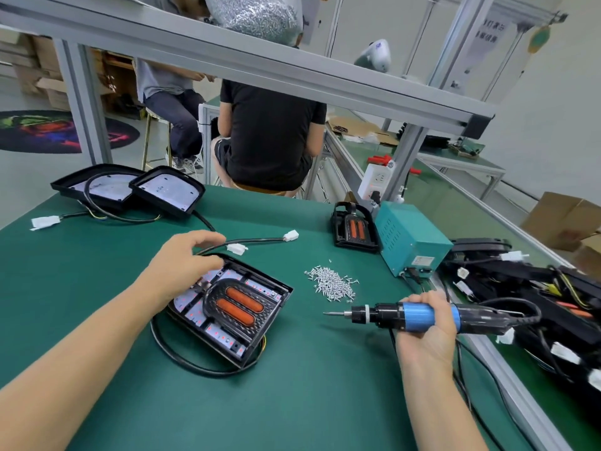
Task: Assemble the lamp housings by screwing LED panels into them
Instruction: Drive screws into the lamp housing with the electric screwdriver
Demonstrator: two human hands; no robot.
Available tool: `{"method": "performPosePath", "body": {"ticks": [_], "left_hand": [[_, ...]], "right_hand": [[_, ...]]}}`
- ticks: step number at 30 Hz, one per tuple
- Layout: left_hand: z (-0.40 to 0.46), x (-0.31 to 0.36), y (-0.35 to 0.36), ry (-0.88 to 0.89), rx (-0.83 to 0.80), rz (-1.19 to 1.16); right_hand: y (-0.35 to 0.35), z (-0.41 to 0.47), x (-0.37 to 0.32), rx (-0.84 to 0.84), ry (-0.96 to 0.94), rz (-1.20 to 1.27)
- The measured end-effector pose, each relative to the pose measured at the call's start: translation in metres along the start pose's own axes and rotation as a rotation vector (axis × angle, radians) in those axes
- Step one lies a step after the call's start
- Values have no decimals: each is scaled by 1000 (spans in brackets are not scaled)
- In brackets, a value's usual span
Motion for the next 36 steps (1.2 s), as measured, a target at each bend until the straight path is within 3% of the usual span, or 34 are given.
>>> {"method": "performPosePath", "body": {"ticks": [3,8,16,21,30,36], "left_hand": [[1,42,21,143,11,97],[4,100,87,289,-120,334],[19,107,184,293,-310,814],[24,102,212,300,-317,1009],[29,95,230,324,-195,1093],[27,86,232,282,-209,1076]], "right_hand": [[-8,-1,7,23,30,-23],[-21,-3,17,86,90,12],[-28,-3,22,120,114,19],[-31,-1,22,93,119,-9],[-33,3,24,63,109,-3],[-34,3,25,73,111,-17]]}}
Point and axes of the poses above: each hand's wrist, its own z-axis towards the middle knuckle, its own y-axis out of the palm, x = y × z, the point moved 9 cm from there along z, towards the middle knuckle, and after that the axes turned 10 degrees about -y, right-handed, at the moved point
